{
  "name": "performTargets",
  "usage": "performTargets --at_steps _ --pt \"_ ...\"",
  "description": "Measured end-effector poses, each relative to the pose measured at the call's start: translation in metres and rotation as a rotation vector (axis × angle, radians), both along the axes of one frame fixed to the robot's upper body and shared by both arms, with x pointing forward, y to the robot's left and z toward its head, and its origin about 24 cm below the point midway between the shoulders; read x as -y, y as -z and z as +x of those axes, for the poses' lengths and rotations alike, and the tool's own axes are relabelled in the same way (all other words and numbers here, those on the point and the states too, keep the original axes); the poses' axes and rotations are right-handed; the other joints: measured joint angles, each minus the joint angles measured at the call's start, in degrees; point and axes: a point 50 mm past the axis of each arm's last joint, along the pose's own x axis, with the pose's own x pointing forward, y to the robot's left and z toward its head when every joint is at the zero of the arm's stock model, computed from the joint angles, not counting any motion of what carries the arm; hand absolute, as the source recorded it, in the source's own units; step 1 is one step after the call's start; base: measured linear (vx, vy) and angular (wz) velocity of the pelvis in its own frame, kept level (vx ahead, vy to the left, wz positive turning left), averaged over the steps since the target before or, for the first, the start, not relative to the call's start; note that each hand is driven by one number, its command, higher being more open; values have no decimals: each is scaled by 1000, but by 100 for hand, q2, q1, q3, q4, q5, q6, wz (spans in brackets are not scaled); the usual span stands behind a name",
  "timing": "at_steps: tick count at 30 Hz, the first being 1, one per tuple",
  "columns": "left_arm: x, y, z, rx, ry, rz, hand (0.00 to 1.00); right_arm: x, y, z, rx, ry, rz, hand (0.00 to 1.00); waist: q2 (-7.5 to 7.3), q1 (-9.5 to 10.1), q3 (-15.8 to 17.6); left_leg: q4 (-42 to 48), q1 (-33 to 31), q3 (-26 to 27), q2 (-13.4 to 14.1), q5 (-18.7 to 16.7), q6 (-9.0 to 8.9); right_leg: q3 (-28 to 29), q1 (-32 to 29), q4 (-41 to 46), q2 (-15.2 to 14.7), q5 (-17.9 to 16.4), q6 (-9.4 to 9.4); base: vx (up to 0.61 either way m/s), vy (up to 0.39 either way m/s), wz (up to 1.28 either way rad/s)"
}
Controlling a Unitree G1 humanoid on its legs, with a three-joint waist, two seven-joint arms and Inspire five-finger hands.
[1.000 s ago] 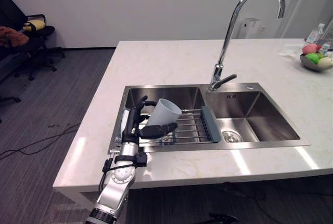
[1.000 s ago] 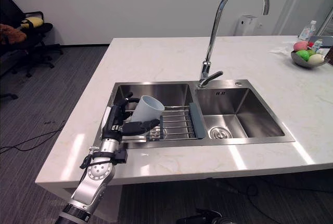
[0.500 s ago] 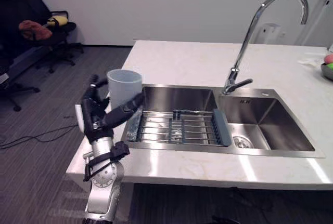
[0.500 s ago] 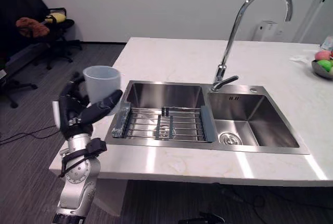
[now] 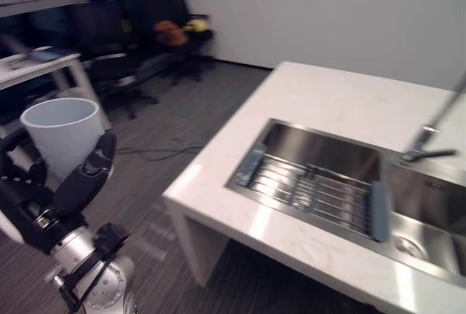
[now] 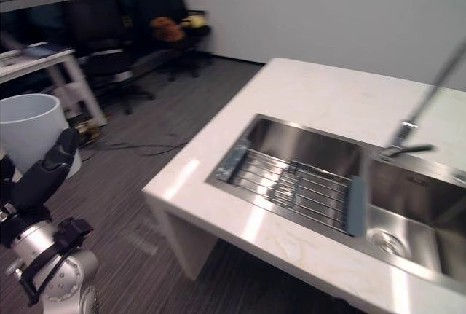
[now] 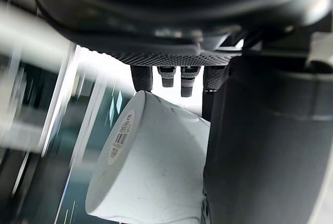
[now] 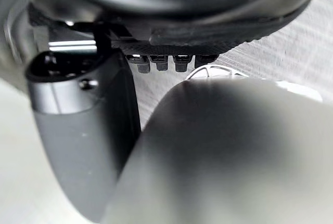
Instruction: Walk over to the sink, pick up the cup, carry it to the dishwasher, place the cup inside the dishwasher, then close the dishwasher door
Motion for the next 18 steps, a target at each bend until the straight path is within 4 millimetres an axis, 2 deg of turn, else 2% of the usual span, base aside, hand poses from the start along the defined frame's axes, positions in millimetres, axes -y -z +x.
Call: performTargets --at_steps 1,2,3,4,5,6,7,8,9,10,11,12,13,14,15,16,17,18 --pt "0 0 0 5 -5 -3 0 1 0 -2 -5 5 -4 100 -53 9 8 -78 -34 355 17 -40 219 -252 21 -59 -91 9 -34 -52 13 256" --pt "3 0 0 21 6 -23 0 6 1 -3 -28 21 -27 100 -74 21 46 1098 -474 1731 278 -73 505 -1102 -6 203 -463 -84 -168 -17 98 221" --pt "4 1 0 25 17 -27 0 10 0 1 -24 22 -41 100 -4 30 65 1548 -514 2134 415 16 761 -1298 -22 446 -601 -167 -189 -4 118 212" --pt "5 1 0 28 24 -29 0 15 -1 1 -20 23 -55 100 114 30 47 1910 -497 2507 572 305 1059 -1509 -37 758 -702 -270 -235 28 57 152" --pt "10 0 2 46 51 -31 0 28 -6 7 3 13 -99 100 410 -29 73 2110 -703 2679 598 412 1088 -1710 -162 1461 -861 -540 -301 -98 71 239" --pt "14 -6 5 87 89 -20 0 32 -8 13 23 29 -112 100 345 -175 108 913 -665 2403 154 968 1085 -1619 -409 1228 -603 -744 -267 -148 30 257" --pt "14 -13 5 123 100 2 0 23 -6 15 37 39 -97 100 181 -201 112 557 -473 2339 -50 966 1012 -1779 -433 664 -537 -535 -404 -181 -38 257" --pt "16 -18 6 180 123 12 0 15 -4 17 46 59 -71 100 187 -275 165 803 -291 2638 120 471 1011 -2179 -324 572 -480 -255 -129 -76 -7 236" --pt "22 -19 6 210 178 0 0 14 -4 21 36 94 -56 100 282 -255 193 339 348 3068 281 564 134 -2673 -171 718 -551 -273 -140 -27 55 217" --pt "24 -19 7 216 205 0 0 15 -4 20 32 105 -61 100 327 -254 190 61 584 3088 288 747 -193 -2849 -103 728 -551 -262 -123 -2 146 170" --pt "26 -20 8 227 233 0 0 16 -5 20 32 120 -65 100 379 -235 200 -221 755 3017 284 785 -309 -3016 -39 740 -549 -247 -102 -7 154 131" --pt "30 -24 11 260 302 10 0 17 -5 22 48 167 -67 100 490 -193 264 -564 901 2584 279 676 -626 -3378 128 908 -594 -238 -87 -57 200 121" --pt "31 -25 13 270 326 15 0 16 -5 23 55 177 -72 100 498 -175 308 -563 917 2462 235 642 -557 -3467 222 1006 -703 -238 -87 -90 218 130" --pt "34 -25 14 278 366 11 0 16 -5 23 62 208 -80 100 355 -148 407 -560 922 2276 55 621 -511 -3511 339 1277 -981 -215 -74 -96 276 85" --pt "36 -26 15 279 381 14 0 16 -5 23 67 228 -82 100 352 -145 408 -557 918 2146 -37 591 -389 -3410 370 1452 -1132 -204 -92 -44 345 110" --pt "41 -27 18 279 420 25 0 18 -8 28 105 271 -87 100 292 -147 448 -538 885 1846 -248 541 -75 -2792 324 1869 -1413 -111 -237 -13 363 118" --pt "48 -29 23 286 466 28 0 18 -10 28 133 323 -82 100 248 -187 477 -521 834 1526 -362 534 90 -2009 182 2244 -1591 13 -434 5 327 184" --pt "60 -28 34 293 543 30 0 14 -10 29 174 434 -56 100 281 -319 402 -472 568 1005 -351 550 365 -637 -267 2449 -1329 -489 -364 33 189 244"
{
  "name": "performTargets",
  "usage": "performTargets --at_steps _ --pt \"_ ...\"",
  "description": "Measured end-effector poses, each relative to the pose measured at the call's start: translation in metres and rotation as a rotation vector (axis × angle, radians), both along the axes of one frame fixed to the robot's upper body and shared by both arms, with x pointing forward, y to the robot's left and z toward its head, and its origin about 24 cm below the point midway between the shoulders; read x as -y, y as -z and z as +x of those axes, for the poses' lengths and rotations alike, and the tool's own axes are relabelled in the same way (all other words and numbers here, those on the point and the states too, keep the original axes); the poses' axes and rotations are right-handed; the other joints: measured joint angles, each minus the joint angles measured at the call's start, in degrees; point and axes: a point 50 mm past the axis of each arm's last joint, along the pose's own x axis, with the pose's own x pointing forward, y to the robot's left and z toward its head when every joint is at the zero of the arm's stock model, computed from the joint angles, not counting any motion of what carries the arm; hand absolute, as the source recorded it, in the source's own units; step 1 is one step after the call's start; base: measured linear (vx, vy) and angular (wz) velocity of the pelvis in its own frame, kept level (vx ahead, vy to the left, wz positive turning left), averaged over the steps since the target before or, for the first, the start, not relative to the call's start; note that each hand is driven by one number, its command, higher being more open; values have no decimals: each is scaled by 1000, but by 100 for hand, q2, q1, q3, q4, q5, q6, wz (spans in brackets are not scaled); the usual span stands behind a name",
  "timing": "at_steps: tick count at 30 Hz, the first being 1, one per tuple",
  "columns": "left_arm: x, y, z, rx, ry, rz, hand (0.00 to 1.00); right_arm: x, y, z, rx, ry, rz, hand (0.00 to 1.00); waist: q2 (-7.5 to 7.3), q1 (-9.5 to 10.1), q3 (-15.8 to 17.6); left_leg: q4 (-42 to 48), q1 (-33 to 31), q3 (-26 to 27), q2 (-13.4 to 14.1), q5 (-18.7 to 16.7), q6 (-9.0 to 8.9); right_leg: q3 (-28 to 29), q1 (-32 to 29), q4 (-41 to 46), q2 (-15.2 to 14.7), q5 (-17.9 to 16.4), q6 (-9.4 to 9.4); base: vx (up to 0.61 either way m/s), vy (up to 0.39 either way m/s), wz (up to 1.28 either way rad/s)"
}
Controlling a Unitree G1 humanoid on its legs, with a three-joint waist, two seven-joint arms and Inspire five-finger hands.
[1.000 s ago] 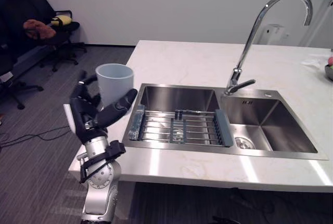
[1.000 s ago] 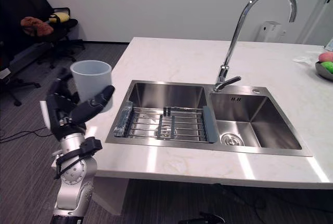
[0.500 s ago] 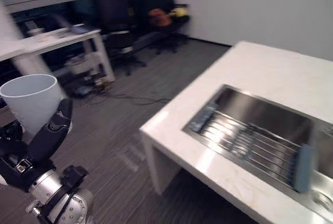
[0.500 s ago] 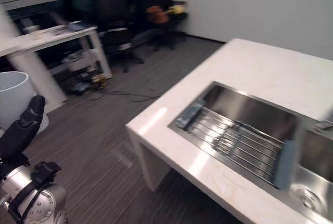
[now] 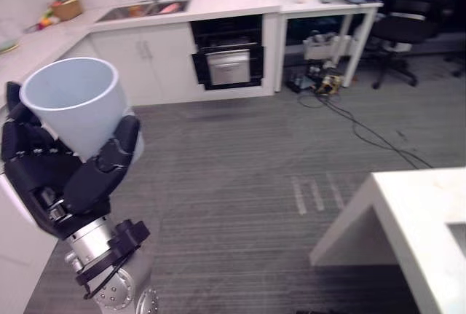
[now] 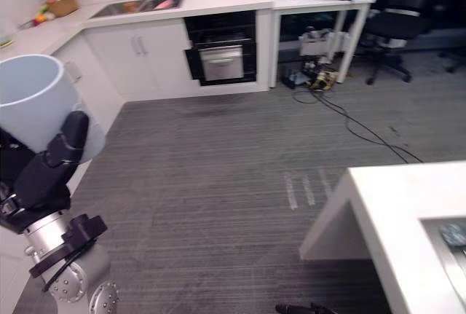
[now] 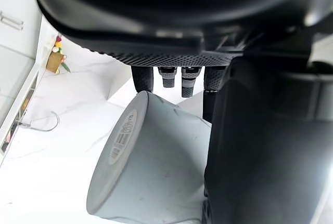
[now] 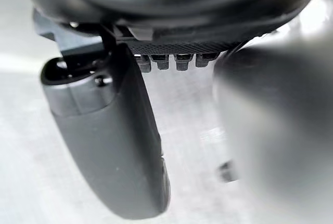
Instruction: Walk over to the sink, pick up the cup, carry it to the dishwasher, place the cup inside the dishwasher, then close the dishwasher door
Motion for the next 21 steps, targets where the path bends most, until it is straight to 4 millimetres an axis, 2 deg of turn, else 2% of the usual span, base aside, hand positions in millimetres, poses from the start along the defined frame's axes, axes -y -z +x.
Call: performTargets --at_steps 1,2,3,4,5,6,7,8,9,11,14,15,19,21 --pt "14 3 15 -6 84 23 0 -7 -1 6 49 73 29 100 -18 -123 4 54 -222 -629 32 50 135 1314 -202 -232 723 -481 95 29 116 243" --pt "21 6 22 -23 120 25 0 -11 -2 9 63 88 42 100 -12 -152 42 41 -230 -856 21 85 175 1820 -268 -280 1035 -627 128 54 41 212" --pt "32 18 32 -87 163 25 0 -19 -1 13 80 111 58 100 -47 -141 74 46 -149 -1081 -49 89 189 2418 -404 -276 1376 -792 228 80 46 127" --pt "35 30 36 -154 172 22 0 -25 -1 17 86 104 55 100 -91 -144 69 35 -16 -1162 -151 56 181 2689 -581 -268 1465 -798 251 101 50 86" --pt "35 35 36 -181 167 24 0 -25 -2 19 89 99 53 100 -132 -143 53 25 38 -1171 -203 35 170 2759 -687 -290 1470 -793 257 116 37 33" --pt "34 39 36 -218 141 40 0 -27 -3 21 99 99 56 100 -181 -149 28 52 73 -1161 -278 -26 81 2783 -874 -573 1456 -686 264 80 17 9" --pt "34 40 35 -227 130 53 0 -29 -3 21 98 99 60 100 -250 -143 2 96 67 -1155 -336 -74 5 2786 -922 -802 1415 -419 223 123 -4 7" --pt "32 40 35 -238 111 84 0 -35 -1 18 88 103 75 100 -448 -152 -56 166 92 -1114 -480 -246 -153 2799 -898 -1113 1255 141 269 168 -51 7" --pt "33 41 36 -256 107 93 0 -37 1 15 74 109 78 100 -404 -156 -115 313 93 -831 -344 -461 -99 2778 -676 -1371 1319 132 370 180 -72 10" --pt "36 39 35 -257 109 112 0 -35 3 7 54 107 76 100 -376 -149 -152 507 114 -425 -151 -606 -293 2727 -436 -1643 1405 148 360 195 -84 3" --pt "36 37 35 -265 108 127 0 -36 5 -3 17 105 76 100 -340 -144 -351 477 210 -390 -98 -661 -409 2739 -213 -1982 1509 170 369 169 -38 -5" --pt "24 31 38 -261 61 151 0 -43 8 -5 -38 -21 48 100 -425 -284 -552 954 290 -378 142 -1178 -575 2983 -398 -2941 1983 1252 101 57 -10 -2" --pt "24 27 39 -241 63 153 0 -44 8 -4 -36 -21 50 100 -526 -280 -494 1004 271 -293 144 -1172 -553 3083 -479 -2962 2004 1312 86 -49 -3 -11" --pt "21 26 40 -238 53 140 0 -45 8 -4 -25 -23 64 100 -531 -302 -492 1037 242 -147 149 -1203 -521 3218 -560 -2966 2032 1363 68 -39 8 -38"
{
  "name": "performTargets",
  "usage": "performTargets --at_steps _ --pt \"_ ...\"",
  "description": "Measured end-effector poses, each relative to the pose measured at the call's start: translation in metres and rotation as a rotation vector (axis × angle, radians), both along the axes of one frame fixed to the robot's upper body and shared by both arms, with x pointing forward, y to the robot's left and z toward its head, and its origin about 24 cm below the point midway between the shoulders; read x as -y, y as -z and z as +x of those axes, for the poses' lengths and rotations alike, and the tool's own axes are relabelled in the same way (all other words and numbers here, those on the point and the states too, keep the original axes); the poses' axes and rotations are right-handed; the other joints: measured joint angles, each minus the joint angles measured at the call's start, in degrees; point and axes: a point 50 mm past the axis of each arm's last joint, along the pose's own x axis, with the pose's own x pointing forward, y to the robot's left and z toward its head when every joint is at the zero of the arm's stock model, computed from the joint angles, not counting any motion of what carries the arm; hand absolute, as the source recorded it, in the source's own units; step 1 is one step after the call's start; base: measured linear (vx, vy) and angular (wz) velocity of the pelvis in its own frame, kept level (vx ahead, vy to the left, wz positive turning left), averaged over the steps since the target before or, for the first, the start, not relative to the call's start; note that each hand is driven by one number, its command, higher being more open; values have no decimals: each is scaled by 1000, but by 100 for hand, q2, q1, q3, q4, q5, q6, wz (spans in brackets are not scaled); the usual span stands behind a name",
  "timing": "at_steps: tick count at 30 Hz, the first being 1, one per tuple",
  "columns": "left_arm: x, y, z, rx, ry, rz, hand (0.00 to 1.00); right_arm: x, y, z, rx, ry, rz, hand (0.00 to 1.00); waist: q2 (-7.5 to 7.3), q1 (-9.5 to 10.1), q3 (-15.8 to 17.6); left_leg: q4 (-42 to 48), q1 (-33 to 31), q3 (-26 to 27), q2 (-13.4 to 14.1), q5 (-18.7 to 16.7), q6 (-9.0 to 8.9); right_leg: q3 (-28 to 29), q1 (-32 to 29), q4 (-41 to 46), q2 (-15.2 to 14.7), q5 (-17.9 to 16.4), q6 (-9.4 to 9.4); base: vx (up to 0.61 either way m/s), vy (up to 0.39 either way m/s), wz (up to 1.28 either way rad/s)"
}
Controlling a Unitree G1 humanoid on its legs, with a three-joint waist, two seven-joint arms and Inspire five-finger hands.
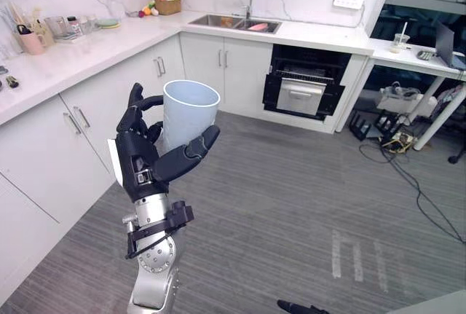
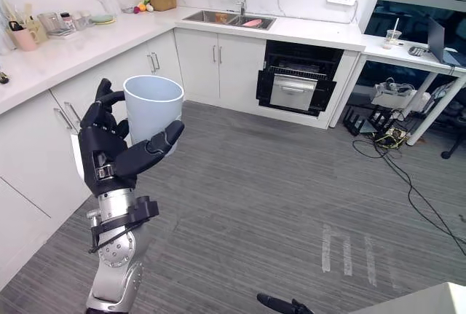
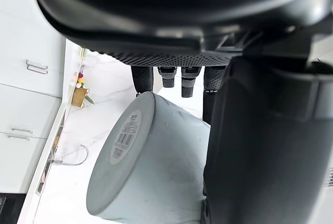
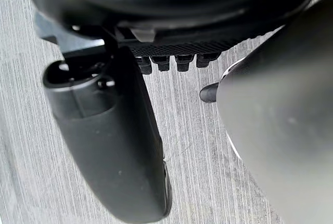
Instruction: Walk over to the sink, pick up the cup, carry it to the dishwasher, place the cup inside the dishwasher, then close the dishwasher door
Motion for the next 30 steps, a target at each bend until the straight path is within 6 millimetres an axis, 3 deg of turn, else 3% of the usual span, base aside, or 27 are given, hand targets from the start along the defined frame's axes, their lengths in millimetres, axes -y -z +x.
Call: performTargets --at_steps 3,7,10,15,16,17,19,20,21,22,24,26,27,28,30 --pt "2 -3 3 17 38 -28 0 3 -2 -3 32 -3 44 100 -49 -151 31 95 -129 -124 -8 -47 80 -128 -50 -6 -25 5 1 -36 4 8" --pt "-3 -4 3 36 40 -85 0 6 -3 -6 63 -20 91 100 -51 -152 35 97 -145 -254 -7 -52 81 -241 -47 -9 -19 -51 -4 -5 6 17" --pt "-21 -4 0 61 -28 -139 0 7 -4 -3 100 -83 122 100 -21 -127 48 63 -203 -375 -1 13 60 -363 -5 26 -40 -73 -7 40 11 21" --pt "-31 5 -7 29 -77 -153 0 8 -4 -3 105 -130 110 100 23 20 75 107 -64 -393 -36 41 20 -336 165 26 -56 -129 30 1 9 3" --pt "-32 7 -10 17 -85 -152 0 7 -5 -1 112 -148 105 100 51 19 78 311 -148 -383 -3 -91 -36 -341 166 27 -52 -209 45 -66 10 3" --pt "-34 9 -14 8 -95 -151 0 10 -5 0 116 -153 99 100 169 25 118 509 -241 -376 82 -256 32 -337 188 33 9 -249 40 -70 -1 -7" --pt "-40 13 -25 -6 -128 -148 0 15 -9 5 137 -161 83 100 390 82 232 1231 -364 -225 420 -676 -164 -339 140 595 189 -620 -3 -28 -11 -19" --pt "-40 14 -26 -9 -132 -147 0 16 -9 6 143 -162 80 100 429 89 254 1538 -450 -201 531 -773 -270 -358 116 750 200 -733 -47 -28 38 19" --pt "-41 15 -27 -14 -134 -143 0 16 -9 6 145 -170 72 100 393 32 249 2480 -906 -47 652 -717 -438 -450 110 803 152 -868 -123 -64 52 54" --pt "-42 16 -27 -17 -136 -140 0 14 -10 12 155 -185 63 100 265 46 312 3115 -1453 144 671 -698 -254 -515 94 779 -89 -879 -124 -47 47 54" --pt "-43 16 -28 -16 -133 -132 0 23 -13 17 159 -188 27 100 211 125 575 2740 -1839 270 435 -737 -159 -513 175 773 -433 -881 -120 39 35 37" --pt "-42 19 -31 -33 -130 -121 0 29 -12 16 139 -190 12 100 321 156 689 1663 -2060 84 229 -314 -249 -504 266 768 -648 -933 -39 78 95 27" --pt "-43 23 -36 -50 -152 -105 0 32 -13 17 133 -198 3 100 425 213 708 823 -2093 -271 210 119 -419 -432 374 729 -682 -971 18 138 164 -10" --pt "-42 24 -41 -55 -175 -96 0 35 -13 18 127 -210 -12 100 567 282 723 488 -2183 -597 392 335 -651 -380 463 727 -598 -1044 113 148 198 -26" --pt "-44 27 -48 -60 -205 -83 0 37 -13 18 120 -226 -23 100 676 358 688 667 -2247 -674 694 447 -568 -233 505 991 -558 -1275 305 203 276 -42"
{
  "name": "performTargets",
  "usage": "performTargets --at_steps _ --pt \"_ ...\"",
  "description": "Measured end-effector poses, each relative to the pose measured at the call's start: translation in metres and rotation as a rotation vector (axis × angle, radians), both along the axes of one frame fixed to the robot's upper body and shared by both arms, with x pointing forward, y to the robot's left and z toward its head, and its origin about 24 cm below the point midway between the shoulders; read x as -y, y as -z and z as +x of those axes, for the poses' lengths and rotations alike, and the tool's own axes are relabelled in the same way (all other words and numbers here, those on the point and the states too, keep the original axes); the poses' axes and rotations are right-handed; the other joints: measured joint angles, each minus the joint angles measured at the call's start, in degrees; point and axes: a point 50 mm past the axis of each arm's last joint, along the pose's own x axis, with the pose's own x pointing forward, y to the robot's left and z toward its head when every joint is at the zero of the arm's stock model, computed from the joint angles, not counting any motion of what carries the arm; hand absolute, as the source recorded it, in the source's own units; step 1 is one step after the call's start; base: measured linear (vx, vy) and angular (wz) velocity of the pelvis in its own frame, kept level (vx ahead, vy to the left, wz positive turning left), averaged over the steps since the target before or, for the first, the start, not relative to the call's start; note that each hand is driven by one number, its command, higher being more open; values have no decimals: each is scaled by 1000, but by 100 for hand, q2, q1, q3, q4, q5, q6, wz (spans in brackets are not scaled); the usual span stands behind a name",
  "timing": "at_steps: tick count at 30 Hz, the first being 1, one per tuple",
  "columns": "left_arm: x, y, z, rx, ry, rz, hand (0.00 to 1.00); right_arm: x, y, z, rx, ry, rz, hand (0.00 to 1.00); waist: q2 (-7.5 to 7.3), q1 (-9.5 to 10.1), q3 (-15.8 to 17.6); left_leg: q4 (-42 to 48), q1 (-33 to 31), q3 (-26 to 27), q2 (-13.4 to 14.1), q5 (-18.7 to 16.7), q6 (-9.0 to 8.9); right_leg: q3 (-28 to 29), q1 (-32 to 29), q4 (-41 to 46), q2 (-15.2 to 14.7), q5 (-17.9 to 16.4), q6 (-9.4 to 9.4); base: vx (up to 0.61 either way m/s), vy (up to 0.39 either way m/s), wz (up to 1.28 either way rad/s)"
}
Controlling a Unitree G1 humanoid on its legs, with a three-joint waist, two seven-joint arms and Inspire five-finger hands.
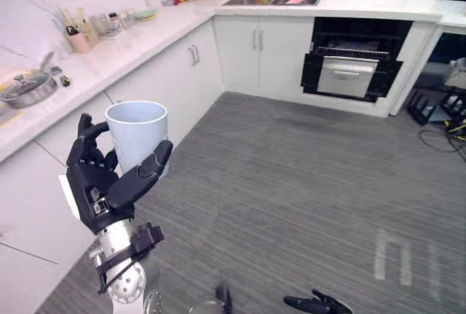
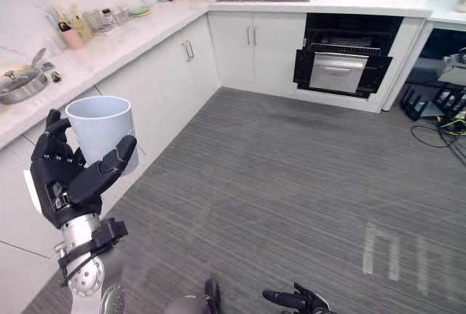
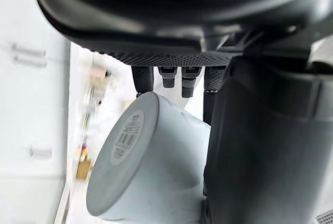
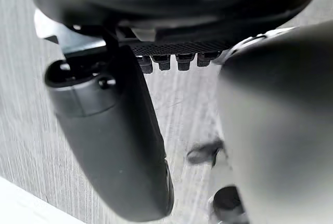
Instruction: Walk over to the sink, pick up the cup, carry it to the dishwasher, place the cup inside the dishwasher, then close the dishwasher door
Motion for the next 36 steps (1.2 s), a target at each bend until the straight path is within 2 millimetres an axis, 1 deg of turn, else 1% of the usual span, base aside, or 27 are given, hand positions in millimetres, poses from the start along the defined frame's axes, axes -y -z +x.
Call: performTargets --at_steps 1,2,4,6,7,8,9,10,11,12,13,15,17,19,20,21,22,24,26,27,28,29,30,31,32,34,36 --pt "-1 0 0 -2 -4 5 0 -1 0 0 1 -3 -1 100 -33 -1 -3 156 -15 12 -21 104 126 40 -10 156 -60 -121 31 309 356 -51" --pt "-6 0 -1 -4 -20 23 0 -3 1 -1 -1 -10 1 100 -163 6 -72 568 -96 115 -125 128 280 177 -116 503 -271 -350 150 348 370 -44" --pt "-10 -2 0 -4 -20 45 0 -3 2 -10 -17 3 -1 100 -293 25 -234 899 -58 303 -345 70 426 242 50 644 -590 -572 377 453 416 -31" --pt "-8 -4 9 0 29 62 0 -7 4 -18 -6 65 7 100 -550 -26 -335 1158 214 461 -712 -133 866 178 -331 3257 -1080 -933 547 422 285 10" --pt "-8 -3 11 -7 44 56 0 -8 5 -20 -7 83 13 100 -620 -58 -352 1092 391 471 -850 -200 907 82 -341 3803 -1198 -758 471 396 191 19" --pt "-7 -4 12 -12 60 52 0 -12 7 -25 -18 95 25 100 -837 -81 -407 931 639 490 -1058 -242 940 -126 -291 4012 -1339 -379 194 429 195 13" --pt "1 -3 13 -14 101 46 0 -15 10 -35 -42 100 26 100 -856 -49 -527 248 1173 478 -1319 -234 949 321 -398 4234 -1362 548 122 435 207 14" --pt "4 -5 13 -5 115 48 0 -15 9 -34 -25 99 22 100 -855 -92 -548 -50 1391 376 -1357 -211 963 518 -521 4397 -1276 1080 239 429 184 33" --pt "10 -12 16 32 146 56 0 -16 7 -29 5 97 20 100 -690 -236 -573 -450 1606 167 -1324 4 1044 658 -915 4942 -972 623 435 393 113 46" --pt "15 -18 20 60 168 68 0 -23 6 -25 25 102 34 100 -713 -282 -555 -641 1725 60 -1313 91 1039 617 -1239 5168 -746 34 405 444 82 52" --pt "20 -24 26 91 194 75 0 -28 5 -20 46 126 48 100 -749 -343 -534 -858 1887 -20 -1310 110 1008 380 -1672 5026 -541 -569 243 282 28 32" --pt "26 -27 33 111 225 66 0 -29 3 -14 72 160 54 100 -719 -440 -508 -1091 2112 -91 -1300 88 973 -62 -2226 4110 -335 -904 28 419 3 28" --pt "31 -25 38 106 264 57 0 -29 0 -8 90 201 51 100 -680 -542 -467 -1110 2332 -150 -1254 -133 943 -109 -2569 2660 -105 -699 -57 497 -47 25" --pt "40 -22 40 95 324 47 0 -31 -1 -7 91 226 49 100 -681 -555 -392 -1011 2764 -178 -1140 -600 770 31 -2575 963 133 177 -44 517 -124 25" --pt "42 -19 40 86 334 46 0 -30 -1 -8 87 225 46 100 -692 -542 -388 -956 2925 -204 -1129 -765 713 63 -2560 990 127 335 -124 591 -176 27" --pt "46 -13 38 63 346 32 0 -30 -1 -8 85 224 49 100 -679 -565 -408 -811 3224 -209 -1065 -1090 591 87 -2517 1337 109 798 -413 670 -206 19" --pt "49 -9 36 52 349 16 0 -26 -4 -4 95 217 42 100 -542 -577 -406 -596 3406 -202 -858 -1307 421 -21 -2541 1934 187 683 -465 671 -215 19" --pt "55 -9 35 57 364 -7 0 -26 -6 1 107 207 36 100 -382 -573 -427 168 3227 -182 -603 -1337 344 -158 -2482 2306 339 135 -546 601 -269 16" --pt "57 -9 35 64 363 -29 0 -25 -7 2 106 208 33 100 -284 -556 -412 1745 2719 -206 -320 -1037 73 -176 -2186 2356 561 -256 -651 639 -334 -13" --pt "60 -9 35 68 368 -44 0 -25 -9 0 108 210 27 100 -250 -526 -384 3113 2181 -314 -160 -281 -64 -135 -1907 2332 684 -490 -706 590 -263 -22" --pt "61 -9 34 69 373 -50 0 -24 -10 -1 112 209 19 100 -262 -514 -344 3869 1854 -382 -61 32 -172 -112 -1735 2307 727 -605 -737 465 -175 -20" --pt "65 -7 33 64 397 -52 0 -23 -11 -2 115 206 6 100 -247 -503 -296 5198 1257 -366 135 199 -95 -90 -1328 2205 808 -821 -809 690 -226 -16" --pt "68 -4 30 54 415 -51 0 -23 -12 -6 112 204 -7 100 -310 -482 -255 6045 671 -301 288 137 62 -49 -916 2027 856 -985 -892 549 -156 -18" --pt "68 -4 30 52 423 -47 0 -23 -12 -8 113 198 -15 100 -314 -452 -254 6248 404 -259 326 72 167 -3 -744 1909 870 -1031 -910 745 -185 -48" --pt "69 -7 29 76 449 -46 0 -25 -12 -8 119 194 -12 100 -315 -302 -263 6113 -337 -23 407 -161 490 206 -272 1490 915 -1029 -856 510 -89 -57" --pt "67 -11 28 107 463 -52 0 -27 -12 -5 125 188 -8 100 -336 -185 -276 5350 -663 232 405 -332 596 402 2 1189 928 -1010 -827 493 -34 -62" --pt "63 -14 27 135 456 -54 0 -31 -13 10 148 183 -3 100 -388 -157 -286 2396 -597 351 -118 -362 590 810 350 879 823 -1027 -734 655 81 -90"
